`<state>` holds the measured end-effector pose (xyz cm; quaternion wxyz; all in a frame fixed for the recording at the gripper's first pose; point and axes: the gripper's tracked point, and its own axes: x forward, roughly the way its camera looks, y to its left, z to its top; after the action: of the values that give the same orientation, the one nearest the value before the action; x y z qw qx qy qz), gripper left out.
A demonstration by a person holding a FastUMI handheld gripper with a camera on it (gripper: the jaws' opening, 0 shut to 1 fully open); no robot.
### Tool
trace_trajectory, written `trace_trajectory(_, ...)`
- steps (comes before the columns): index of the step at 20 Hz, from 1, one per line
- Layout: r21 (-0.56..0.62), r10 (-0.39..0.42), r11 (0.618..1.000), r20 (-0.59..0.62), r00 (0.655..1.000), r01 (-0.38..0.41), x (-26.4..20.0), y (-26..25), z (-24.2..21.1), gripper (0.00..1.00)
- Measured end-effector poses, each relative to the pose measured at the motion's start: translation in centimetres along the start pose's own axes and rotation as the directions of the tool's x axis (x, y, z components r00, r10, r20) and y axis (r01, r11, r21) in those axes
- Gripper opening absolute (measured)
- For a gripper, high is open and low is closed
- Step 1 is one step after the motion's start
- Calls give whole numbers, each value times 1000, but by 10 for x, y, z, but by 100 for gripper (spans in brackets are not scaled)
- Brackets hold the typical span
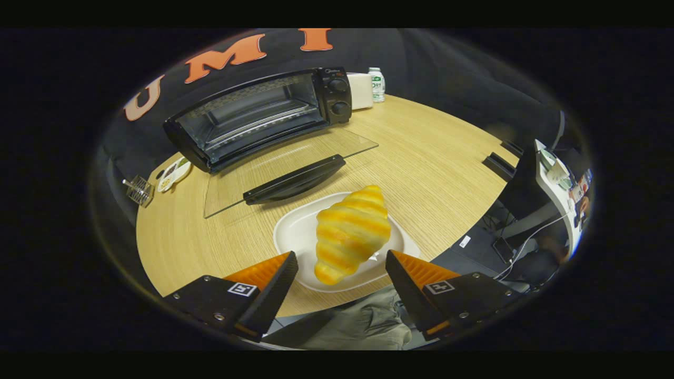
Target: Open the toaster oven, put the food inside, and close the toaster oven door.
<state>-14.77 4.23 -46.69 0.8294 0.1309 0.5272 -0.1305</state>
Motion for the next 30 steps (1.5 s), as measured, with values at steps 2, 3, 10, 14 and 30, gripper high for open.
trace_trajectory(2,-1,-3,1000,-10,1000,3,6,1,-1,100)
trace_trajectory(3,2,-7,1000,-14,1000,7,8,2,-3,100)
trace_trajectory(10,56,-10,998,-40,999,12,15,0,-9,63)
trace_trajectory(14,131,79,988,-10,997,-77,1,8,-4,47)
trace_trajectory(30,414,577,636,304,758,-651,-30,91,150,42)
